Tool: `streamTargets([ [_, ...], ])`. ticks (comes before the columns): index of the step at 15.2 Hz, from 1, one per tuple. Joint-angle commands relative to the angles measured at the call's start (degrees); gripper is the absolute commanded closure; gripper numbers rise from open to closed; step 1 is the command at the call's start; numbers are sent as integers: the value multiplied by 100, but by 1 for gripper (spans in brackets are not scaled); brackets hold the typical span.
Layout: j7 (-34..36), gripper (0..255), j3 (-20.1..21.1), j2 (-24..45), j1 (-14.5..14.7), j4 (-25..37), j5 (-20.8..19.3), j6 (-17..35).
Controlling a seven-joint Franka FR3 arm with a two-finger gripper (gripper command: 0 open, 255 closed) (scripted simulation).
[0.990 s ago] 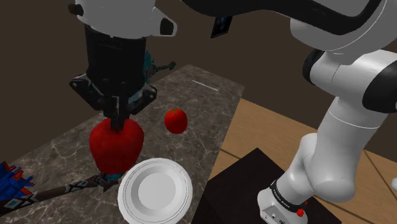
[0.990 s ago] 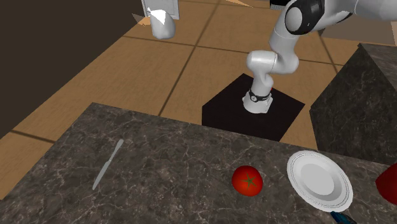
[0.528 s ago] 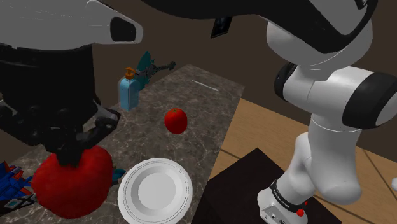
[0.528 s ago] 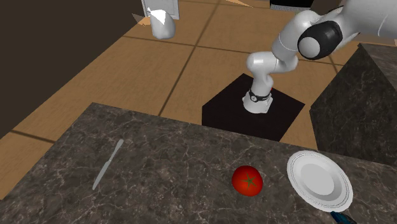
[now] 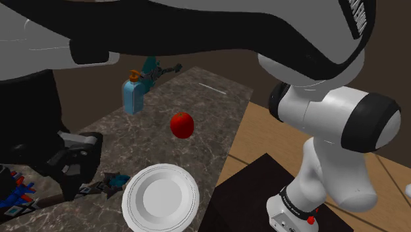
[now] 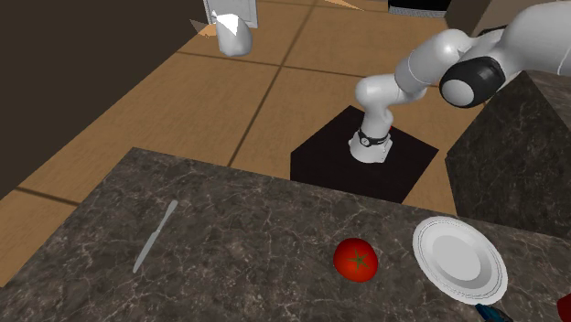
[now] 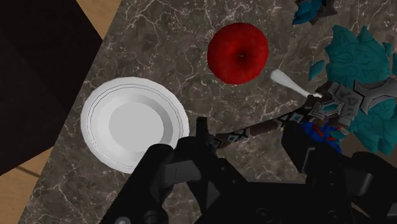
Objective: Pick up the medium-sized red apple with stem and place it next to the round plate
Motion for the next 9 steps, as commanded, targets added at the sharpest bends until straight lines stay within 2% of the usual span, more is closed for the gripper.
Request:
streamTargets([
  [1, 666, 0, 267, -861, -779, -1924, 434, 1444],
  [2, 1002, 0, 293, -1209, -1033, -2705, 668, 2118],
  [4, 1659, 0, 267, -1722, -1313, -3939, 1036, 3346],
  [9, 1715, 0, 217, -1615, -1253, -4106, 975, 3620],
])
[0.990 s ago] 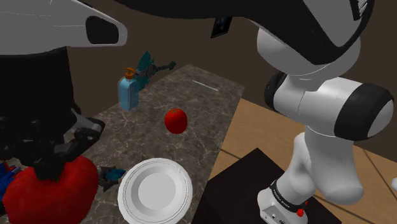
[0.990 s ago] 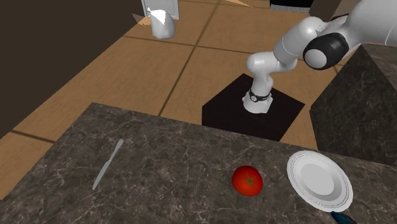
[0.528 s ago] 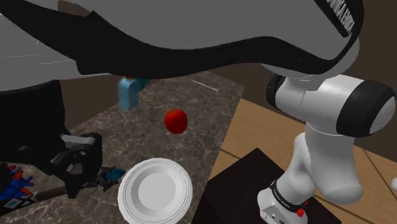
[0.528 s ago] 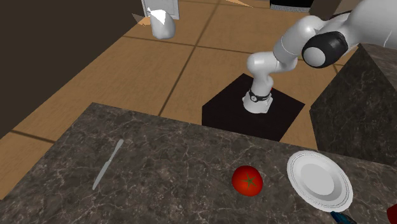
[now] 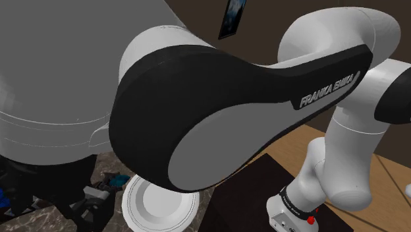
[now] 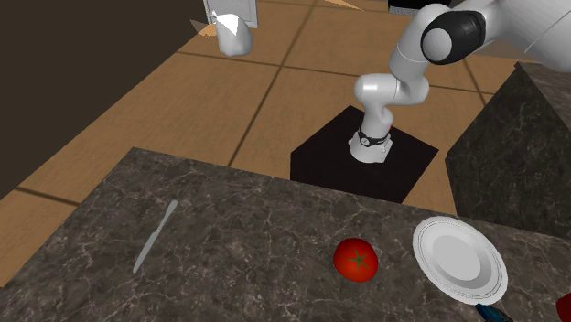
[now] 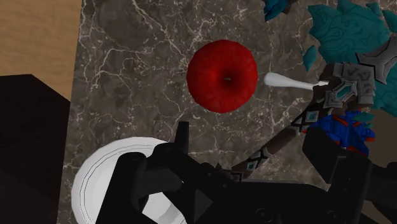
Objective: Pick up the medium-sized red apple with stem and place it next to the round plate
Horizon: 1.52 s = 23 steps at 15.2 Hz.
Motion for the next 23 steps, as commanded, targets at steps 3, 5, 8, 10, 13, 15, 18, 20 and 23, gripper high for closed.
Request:
streamTargets([
  [3, 75, 0, -35, 154, 59, -143, -97, 290],
  [5, 75, 0, -36, 153, 59, -143, -97, 290],
  [8, 75, 0, -36, 153, 59, -143, -97, 290],
  [10, 75, 0, -36, 154, 59, -143, -97, 290],
  [13, 75, 255, -36, 154, 59, -142, -97, 289],
  [15, 75, 255, -36, 154, 59, -142, -97, 289],
  [18, 75, 255, -36, 154, 59, -142, -97, 289],
  [20, 75, 255, -36, 154, 59, -142, -97, 289],
  [23, 252, 0, -112, 485, 294, 248, -367, -6],
])
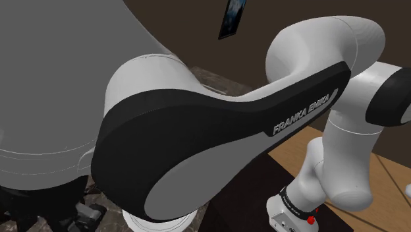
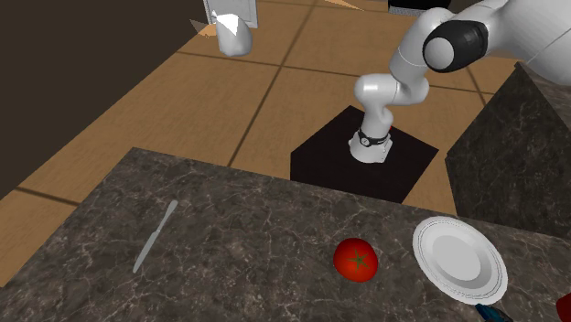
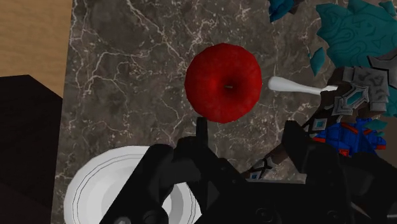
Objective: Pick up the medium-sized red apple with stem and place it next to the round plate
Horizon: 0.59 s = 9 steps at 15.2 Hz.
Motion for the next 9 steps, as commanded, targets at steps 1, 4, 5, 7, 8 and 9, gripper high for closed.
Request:
streamTargets([
  [1, 237, 0, -120, 510, 360, 608, -387, -469],
  [4, 493, 0, -397, 1563, 1105, 2007, -939, -1465],
  [5, 497, 0, -416, 1571, 1106, 1946, -936, -1395],
  [7, 512, 0, -430, 1597, 1095, 1832, -948, -1259],
  [8, 520, 0, -436, 1613, 1090, 1779, -957, -1193],
  [9, 528, 0, -442, 1630, 1085, 1728, -966, -1128],
])
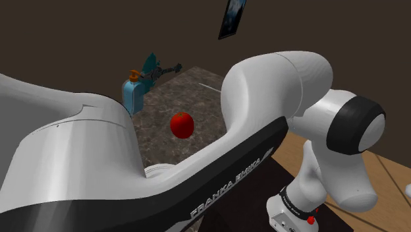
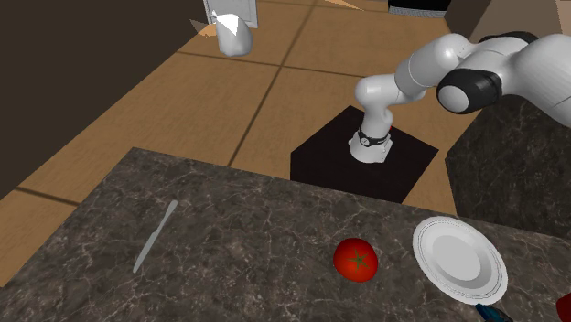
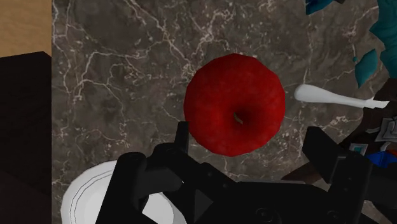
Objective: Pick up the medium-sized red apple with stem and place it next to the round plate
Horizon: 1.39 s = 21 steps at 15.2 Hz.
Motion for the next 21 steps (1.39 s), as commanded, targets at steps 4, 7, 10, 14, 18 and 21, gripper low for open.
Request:
streamTargets([
  [4, 36, 0, -29, 90, 6, -131, -45, 207],
  [7, 36, 0, -29, 90, 6, -130, -45, 207],
  [10, 36, 0, -29, 90, 6, -130, -45, 206],
  [14, 36, 255, -29, 90, 6, -130, -45, 206],
  [18, 36, 255, -29, 90, 6, -130, -45, 206],
  [21, 36, 255, -29, 90, 6, -130, -45, 207],
])
